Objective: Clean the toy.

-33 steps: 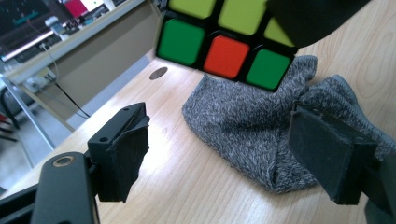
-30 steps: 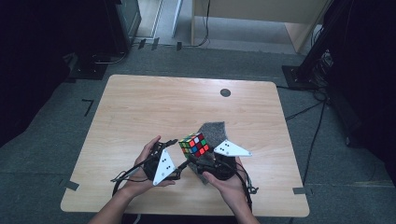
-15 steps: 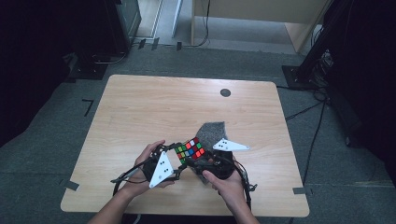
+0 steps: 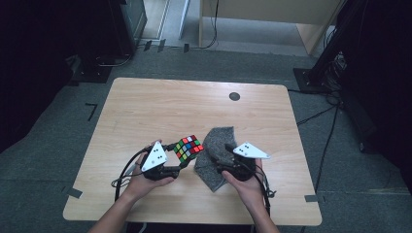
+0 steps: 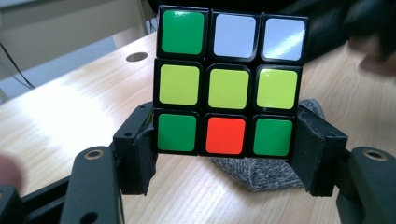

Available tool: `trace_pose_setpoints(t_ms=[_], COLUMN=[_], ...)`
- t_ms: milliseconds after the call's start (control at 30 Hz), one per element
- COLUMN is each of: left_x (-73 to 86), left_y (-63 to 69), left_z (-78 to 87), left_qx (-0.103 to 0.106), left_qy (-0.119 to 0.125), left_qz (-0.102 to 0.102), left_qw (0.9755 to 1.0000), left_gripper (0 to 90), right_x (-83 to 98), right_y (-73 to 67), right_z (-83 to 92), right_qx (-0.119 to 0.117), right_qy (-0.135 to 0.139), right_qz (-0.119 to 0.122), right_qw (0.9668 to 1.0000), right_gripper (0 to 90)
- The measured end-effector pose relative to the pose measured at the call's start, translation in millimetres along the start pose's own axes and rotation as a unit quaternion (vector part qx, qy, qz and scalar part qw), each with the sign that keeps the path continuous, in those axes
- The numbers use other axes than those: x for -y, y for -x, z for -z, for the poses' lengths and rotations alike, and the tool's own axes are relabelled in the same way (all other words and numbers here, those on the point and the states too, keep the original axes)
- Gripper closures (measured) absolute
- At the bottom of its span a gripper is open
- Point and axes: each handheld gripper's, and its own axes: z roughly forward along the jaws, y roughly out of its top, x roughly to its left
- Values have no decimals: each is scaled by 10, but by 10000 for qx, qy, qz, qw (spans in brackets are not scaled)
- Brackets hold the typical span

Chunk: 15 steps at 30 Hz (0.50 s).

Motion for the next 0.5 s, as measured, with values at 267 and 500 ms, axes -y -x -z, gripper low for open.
trace_pose_setpoints(t_ms=[267,500], left_x=[-1,5], left_y=[-104,-176], left_z=[14,53], left_qx=[123,78], left_qy=[-66,18], left_qz=[469,747], left_qw=[9988,9972], left_gripper=[338,338], right_x=[242,394], right_y=[-64,96], right_z=[-345,-409], right_qx=[698,686], right_qy=[-990,-1248], right_qz=[1080,873], right_qw=[9867,9860], right_gripper=[332,399])
